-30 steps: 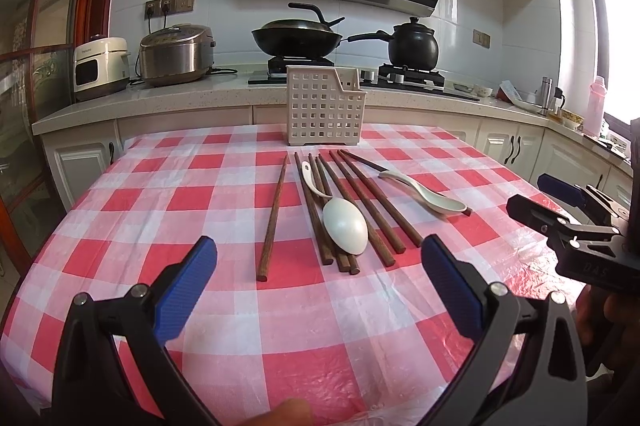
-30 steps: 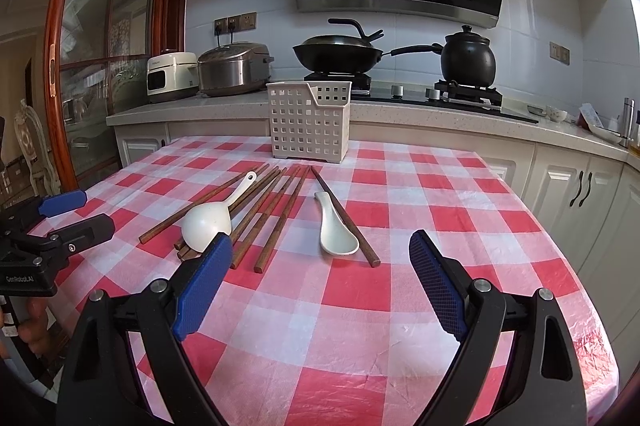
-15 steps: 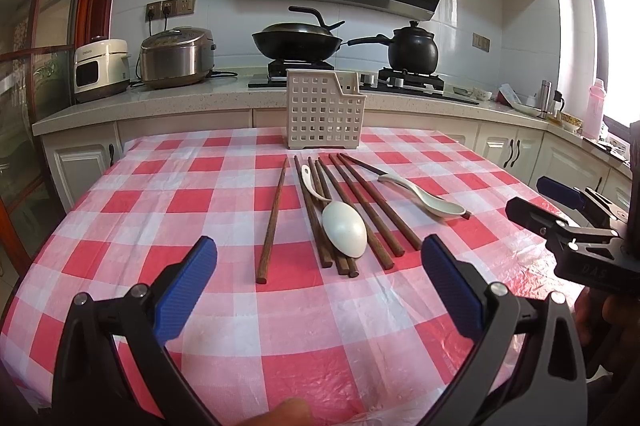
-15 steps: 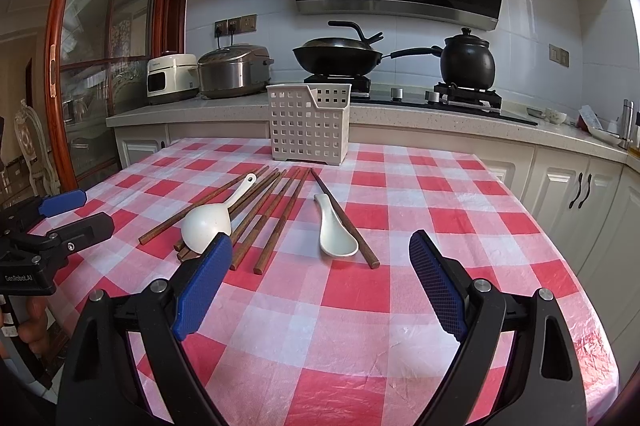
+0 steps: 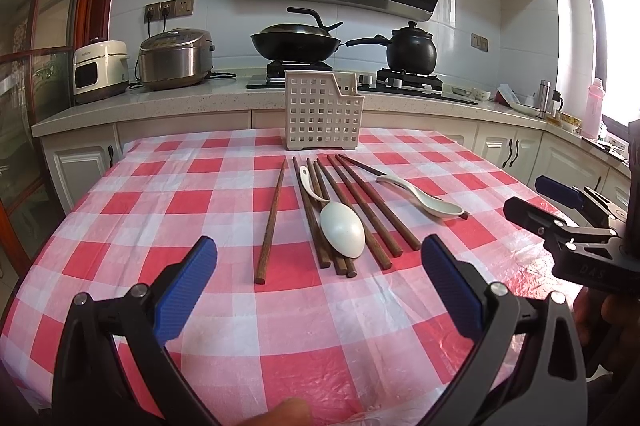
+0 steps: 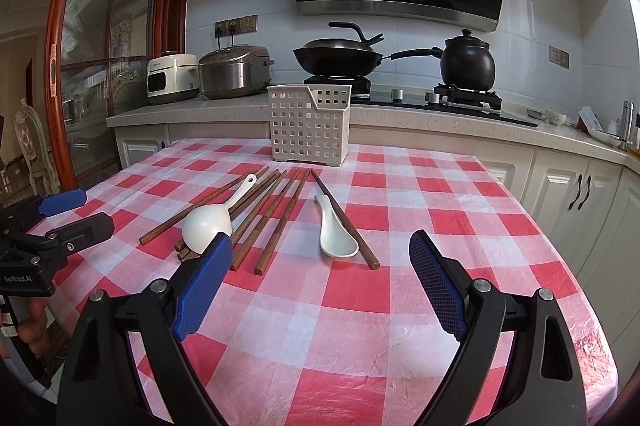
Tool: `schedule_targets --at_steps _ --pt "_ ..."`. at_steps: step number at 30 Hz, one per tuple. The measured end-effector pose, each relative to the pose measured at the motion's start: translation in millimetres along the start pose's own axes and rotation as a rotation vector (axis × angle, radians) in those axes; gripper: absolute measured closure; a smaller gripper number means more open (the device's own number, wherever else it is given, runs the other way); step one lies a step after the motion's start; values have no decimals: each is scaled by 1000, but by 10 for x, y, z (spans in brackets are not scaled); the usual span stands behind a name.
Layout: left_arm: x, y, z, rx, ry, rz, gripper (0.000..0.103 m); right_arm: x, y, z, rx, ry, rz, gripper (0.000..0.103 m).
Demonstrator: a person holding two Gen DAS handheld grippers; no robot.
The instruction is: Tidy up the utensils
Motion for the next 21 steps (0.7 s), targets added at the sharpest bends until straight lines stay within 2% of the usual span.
schedule_targets --at_steps 14,21 --pt "9 -5 -1 1 0 2 4 7 -8 -4 3 4 13 19" --pt "30 -17 9 3 -11 36 4 -2 -11 -15 13 2 32 19"
Point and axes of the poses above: each gripper's, at about its wrist camera, not at the fingertips, and x roughly against the way its jaws point, z to its right, y to its underside, the point moved 5 cm from there along -x, roughly the way its jaws point, and after that the axes turned 5 degrees about z, right-handed, at the moved point
